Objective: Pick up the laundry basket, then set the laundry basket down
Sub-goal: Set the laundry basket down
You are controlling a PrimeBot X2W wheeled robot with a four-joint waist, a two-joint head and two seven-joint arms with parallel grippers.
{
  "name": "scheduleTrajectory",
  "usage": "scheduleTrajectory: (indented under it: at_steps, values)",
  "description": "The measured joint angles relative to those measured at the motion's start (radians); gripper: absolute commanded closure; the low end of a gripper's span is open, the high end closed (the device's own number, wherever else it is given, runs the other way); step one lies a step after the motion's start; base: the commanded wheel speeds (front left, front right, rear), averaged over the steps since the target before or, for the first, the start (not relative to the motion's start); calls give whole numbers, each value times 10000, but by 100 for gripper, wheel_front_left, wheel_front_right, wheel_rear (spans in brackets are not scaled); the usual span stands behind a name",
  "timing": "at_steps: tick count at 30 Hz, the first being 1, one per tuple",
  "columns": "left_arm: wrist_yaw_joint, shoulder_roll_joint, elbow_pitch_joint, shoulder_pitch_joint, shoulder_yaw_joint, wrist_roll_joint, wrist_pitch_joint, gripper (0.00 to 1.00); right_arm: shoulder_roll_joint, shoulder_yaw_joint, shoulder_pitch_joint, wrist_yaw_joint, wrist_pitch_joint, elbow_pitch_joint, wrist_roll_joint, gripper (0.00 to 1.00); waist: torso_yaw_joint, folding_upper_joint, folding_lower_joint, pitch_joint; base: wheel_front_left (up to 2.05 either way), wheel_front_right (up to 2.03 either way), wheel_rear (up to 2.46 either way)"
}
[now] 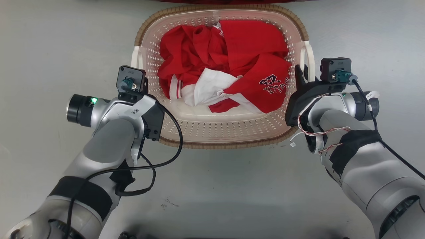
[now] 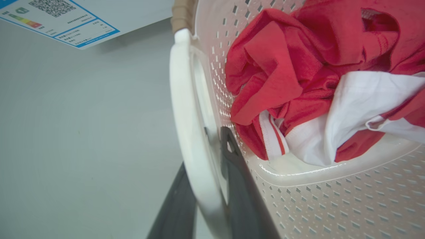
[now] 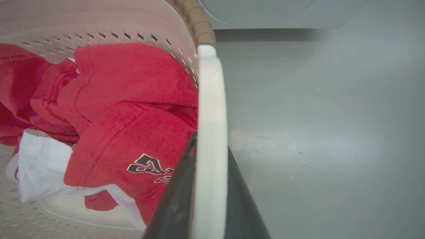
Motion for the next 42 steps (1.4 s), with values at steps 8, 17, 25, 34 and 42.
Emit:
scheduleTrajectory:
  at_steps: [8,17,25,34,42]
  values:
    - [-2,-65,221,-117,13,2,-257,63,52,48,15,6,-86,2,-6,18,34,0,0,-13,0,0,0]
    - [0,-201,376,-124,75,-8,-295,0,194,159,22,90,-161,0,-36,0,74,0,0,-323,0,0,0]
    - [0,-299,523,-78,201,-40,-353,0,192,167,22,90,-176,117,-71,0,92,0,0,-668,0,0,0]
    - [0,-305,600,70,272,-190,-510,0,228,148,64,90,-247,311,-67,0,25,-1,0,-1176,0,0,0]
    - [-10,-309,617,453,351,-259,-953,0,238,-90,436,90,-326,293,113,0,-109,0,0,-1782,0,0,0]
